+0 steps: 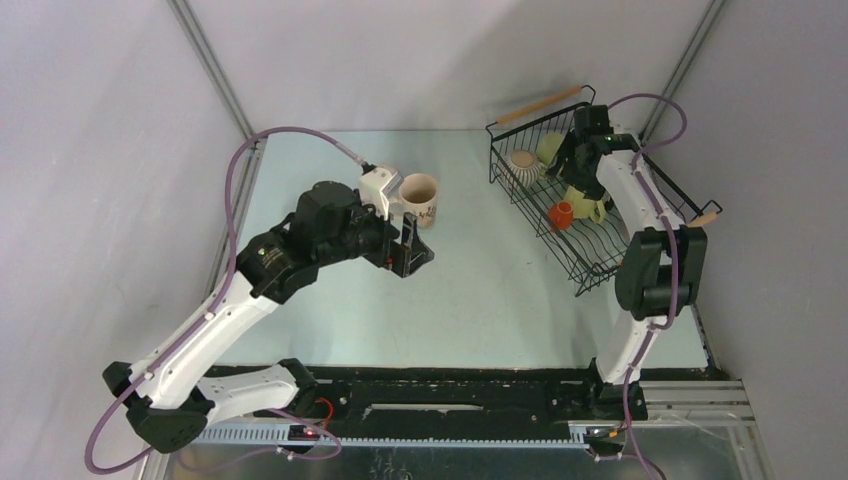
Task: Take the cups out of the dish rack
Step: Unload the cup from the dish rack.
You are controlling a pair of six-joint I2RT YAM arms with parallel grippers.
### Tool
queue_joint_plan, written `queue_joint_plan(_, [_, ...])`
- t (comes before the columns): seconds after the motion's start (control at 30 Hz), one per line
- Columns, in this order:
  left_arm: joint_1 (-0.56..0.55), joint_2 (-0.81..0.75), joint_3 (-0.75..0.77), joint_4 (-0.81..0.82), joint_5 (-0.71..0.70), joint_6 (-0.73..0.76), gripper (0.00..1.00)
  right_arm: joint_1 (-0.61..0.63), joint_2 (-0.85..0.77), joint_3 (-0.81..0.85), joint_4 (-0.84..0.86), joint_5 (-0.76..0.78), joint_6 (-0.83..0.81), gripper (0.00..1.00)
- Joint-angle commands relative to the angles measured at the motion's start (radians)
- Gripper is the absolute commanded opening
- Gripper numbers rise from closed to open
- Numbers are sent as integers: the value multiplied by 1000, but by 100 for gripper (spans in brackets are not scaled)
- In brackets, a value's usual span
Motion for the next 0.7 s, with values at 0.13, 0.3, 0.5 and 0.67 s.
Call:
queue_joint_plan(0.13, [-15, -62, -45, 13, 9, -12, 100, -2, 105, 25, 94, 75, -3, 84])
queue_joint_plan(0.3, [-16, -67, -53, 11, 10, -17, 100, 1, 141, 18, 116, 85, -3, 77])
queue_joint_plan(0.5, [-20, -66, -59, 11, 13, -23, 100, 12, 178, 5, 123, 104, -2, 74])
queue_joint_plan(0.67, [-23, -57, -62, 11, 14, -29, 100, 22, 194, -24, 135, 109, 4, 73])
